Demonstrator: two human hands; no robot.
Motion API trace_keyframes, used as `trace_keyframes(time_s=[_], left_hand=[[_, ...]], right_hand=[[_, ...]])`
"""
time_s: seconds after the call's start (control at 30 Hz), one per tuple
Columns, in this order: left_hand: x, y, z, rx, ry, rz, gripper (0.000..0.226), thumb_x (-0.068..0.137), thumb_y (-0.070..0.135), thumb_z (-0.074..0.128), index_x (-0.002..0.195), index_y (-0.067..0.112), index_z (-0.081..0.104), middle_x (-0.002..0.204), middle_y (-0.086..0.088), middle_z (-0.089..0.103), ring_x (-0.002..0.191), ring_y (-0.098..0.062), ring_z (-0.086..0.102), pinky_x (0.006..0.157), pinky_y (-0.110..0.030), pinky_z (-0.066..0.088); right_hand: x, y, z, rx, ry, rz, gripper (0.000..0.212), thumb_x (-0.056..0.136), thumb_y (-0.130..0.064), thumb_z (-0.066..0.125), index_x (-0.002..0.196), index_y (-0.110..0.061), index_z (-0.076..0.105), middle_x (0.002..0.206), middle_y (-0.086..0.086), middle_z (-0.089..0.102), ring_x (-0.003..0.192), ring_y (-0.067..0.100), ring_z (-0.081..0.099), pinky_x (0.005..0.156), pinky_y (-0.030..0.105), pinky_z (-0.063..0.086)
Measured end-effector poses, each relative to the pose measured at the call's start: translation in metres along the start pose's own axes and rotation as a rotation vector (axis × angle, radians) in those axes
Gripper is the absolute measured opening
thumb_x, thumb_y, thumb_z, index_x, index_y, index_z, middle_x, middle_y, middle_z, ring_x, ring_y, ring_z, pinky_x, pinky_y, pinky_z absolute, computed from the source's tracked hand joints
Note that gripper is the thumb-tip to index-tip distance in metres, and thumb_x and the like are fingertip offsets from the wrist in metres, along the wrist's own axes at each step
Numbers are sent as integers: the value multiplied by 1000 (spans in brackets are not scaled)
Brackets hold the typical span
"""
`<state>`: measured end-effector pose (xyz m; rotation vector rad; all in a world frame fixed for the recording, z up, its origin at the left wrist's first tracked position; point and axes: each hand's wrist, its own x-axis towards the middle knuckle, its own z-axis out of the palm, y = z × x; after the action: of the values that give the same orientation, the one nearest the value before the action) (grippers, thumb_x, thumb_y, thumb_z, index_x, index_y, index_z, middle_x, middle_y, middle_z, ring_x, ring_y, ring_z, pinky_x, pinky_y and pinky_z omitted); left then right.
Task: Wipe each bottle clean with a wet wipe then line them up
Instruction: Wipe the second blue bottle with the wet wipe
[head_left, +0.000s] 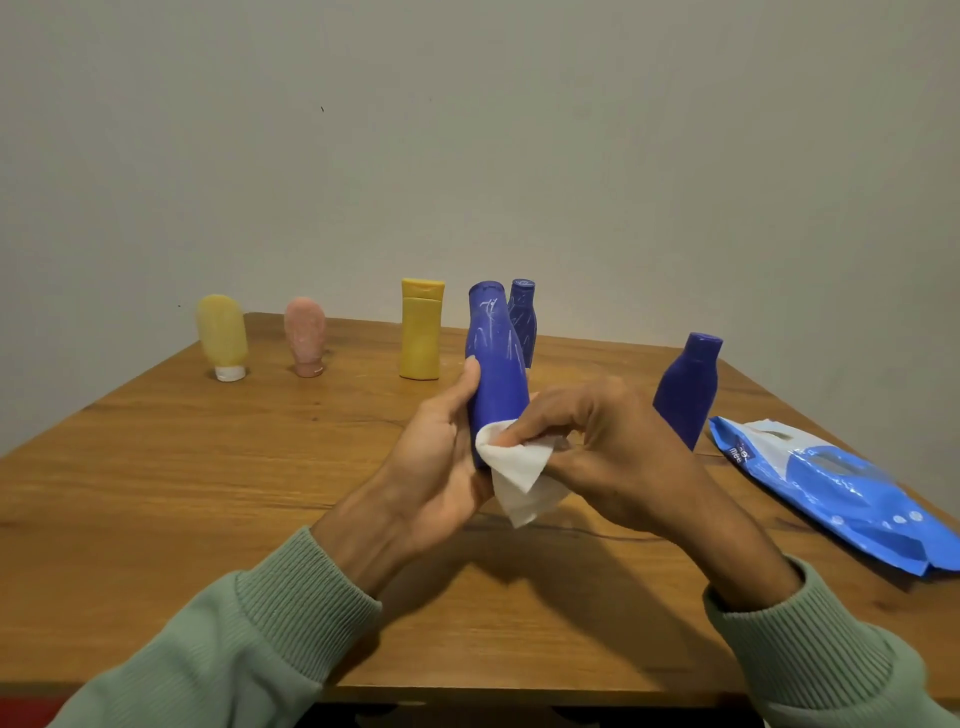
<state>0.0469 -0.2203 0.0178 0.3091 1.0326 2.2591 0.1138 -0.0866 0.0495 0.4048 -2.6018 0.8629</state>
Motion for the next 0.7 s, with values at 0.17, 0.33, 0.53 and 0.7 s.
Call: trace_keyframes(time_s=[0.17,0.33,0.53,0.7], left_hand=[[-3,-8,5,43,-51,-23,46,96,44,42,118,9,62,103,-15,70,90,-26,67,90,-49,51],[-4,-11,6,136,-105,4,47,98,46,36,117,12,62,107,-15,69,90,-30,64,95,-59,45],[-10,-7,7,187,-194,-3,46,98,47,36,117,15,63,96,-16,61,69,-28,56,56,-37,47],[-9,-2,6,98,-199,39,50,98,49,32,122,14,59,101,-15,66,72,-25,61,53,-34,49]], right_hand=[[1,0,10,-42,193,-23,28,77,-10,74,102,-21,72,100,-10,65,91,1,57,73,6,47],[0,4,18,12,365,-48,32,74,0,71,101,-17,71,95,-9,61,86,-4,56,73,1,44],[2,8,11,53,535,-58,30,77,-1,70,103,-16,71,94,-5,68,89,1,60,69,5,45],[4,7,-2,263,356,36,18,80,-15,71,98,-19,73,94,-5,71,86,5,65,69,16,53]])
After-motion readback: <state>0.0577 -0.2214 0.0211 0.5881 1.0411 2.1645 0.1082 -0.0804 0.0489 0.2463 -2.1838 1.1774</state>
